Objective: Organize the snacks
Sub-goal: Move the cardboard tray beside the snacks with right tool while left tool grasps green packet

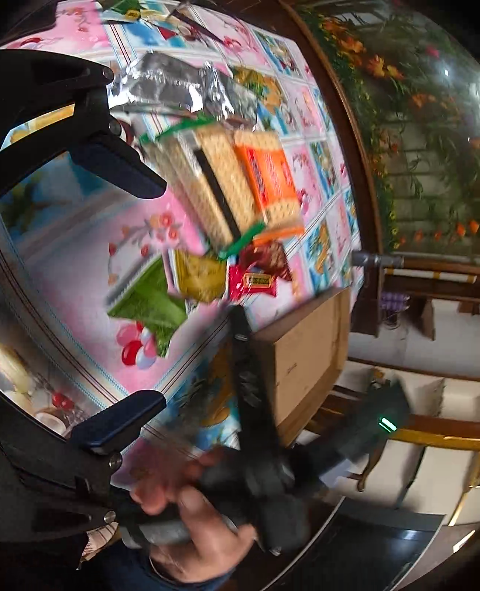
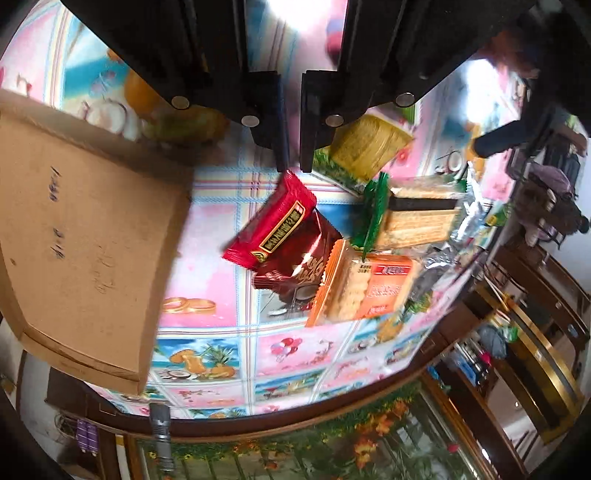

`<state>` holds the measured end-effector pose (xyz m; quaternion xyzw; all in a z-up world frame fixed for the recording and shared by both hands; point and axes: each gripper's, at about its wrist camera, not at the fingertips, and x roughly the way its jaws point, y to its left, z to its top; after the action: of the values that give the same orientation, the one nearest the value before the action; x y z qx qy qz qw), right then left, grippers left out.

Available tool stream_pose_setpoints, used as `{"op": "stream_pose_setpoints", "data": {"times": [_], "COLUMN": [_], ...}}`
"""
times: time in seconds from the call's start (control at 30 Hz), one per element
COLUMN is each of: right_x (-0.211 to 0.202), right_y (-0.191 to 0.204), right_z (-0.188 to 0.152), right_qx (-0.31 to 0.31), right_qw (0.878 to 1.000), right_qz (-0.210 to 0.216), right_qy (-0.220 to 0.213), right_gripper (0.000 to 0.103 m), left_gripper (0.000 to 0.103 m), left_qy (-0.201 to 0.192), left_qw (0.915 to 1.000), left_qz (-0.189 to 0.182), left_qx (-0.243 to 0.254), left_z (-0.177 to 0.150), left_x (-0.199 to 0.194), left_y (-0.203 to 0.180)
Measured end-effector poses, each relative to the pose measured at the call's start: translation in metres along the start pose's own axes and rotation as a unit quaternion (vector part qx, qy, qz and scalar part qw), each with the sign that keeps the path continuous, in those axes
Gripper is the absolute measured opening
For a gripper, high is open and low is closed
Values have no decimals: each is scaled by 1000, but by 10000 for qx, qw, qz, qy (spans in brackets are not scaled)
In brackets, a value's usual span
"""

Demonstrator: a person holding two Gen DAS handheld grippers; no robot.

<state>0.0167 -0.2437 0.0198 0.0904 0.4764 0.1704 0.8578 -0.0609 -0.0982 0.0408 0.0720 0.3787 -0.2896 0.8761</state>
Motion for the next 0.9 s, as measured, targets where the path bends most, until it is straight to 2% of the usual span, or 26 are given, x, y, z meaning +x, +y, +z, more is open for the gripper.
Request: {"op": "stream_pose_setpoints", "data": {"times": [0.1,0.2,0.23,0.27,0.33,0.43,0.67,0.7,0.73,0.77,0.87,0.9], "right_x": [-31,-50,-50,-48,-38,-30,-37,-40,-44,-51,-72,-78], "right_y": [-10,-32,-41,-49,-67,-77,-70,-69,-69,-69,-62,-58], "right_z": [6,16,19,21,24,16,-8,-13,-15,-17,-16,-14], "right_qx": [55,225,301,340,465,528,198,171,168,150,116,127], "right_qw": [9988,9967,9959,9953,9943,9957,9990,9991,9993,9995,9992,9992], "right_qz": [208,-273,-459,-624,-833,-717,-253,-194,-205,-234,-249,-77], "right_qy": [-450,-737,-718,-660,-479,-257,326,343,273,117,-302,-378], "right_gripper": [7,7,7,7,7,8,8,8,8,8,11,19], "left_gripper": [103,102,96,87,78,74,57,51,39,36,36,36], "left_qy": [393,636,657,697,883,892,865,850,818,803,753,754], "left_qw": [9991,9970,9966,9961,9939,9933,9933,9933,9930,9927,9930,9929], "left_qz": [112,225,232,302,433,618,708,715,759,786,637,646], "left_qx": [-122,-385,-441,-456,-497,-406,-291,-318,-386,-450,-649,-662], "left_z": [2,5,5,6,6,6,2,2,2,2,0,-1], "left_x": [20,35,36,38,46,45,42,41,39,38,34,32], "left_y": [1,8,9,9,9,4,-7,-6,-5,-3,5,5]}}
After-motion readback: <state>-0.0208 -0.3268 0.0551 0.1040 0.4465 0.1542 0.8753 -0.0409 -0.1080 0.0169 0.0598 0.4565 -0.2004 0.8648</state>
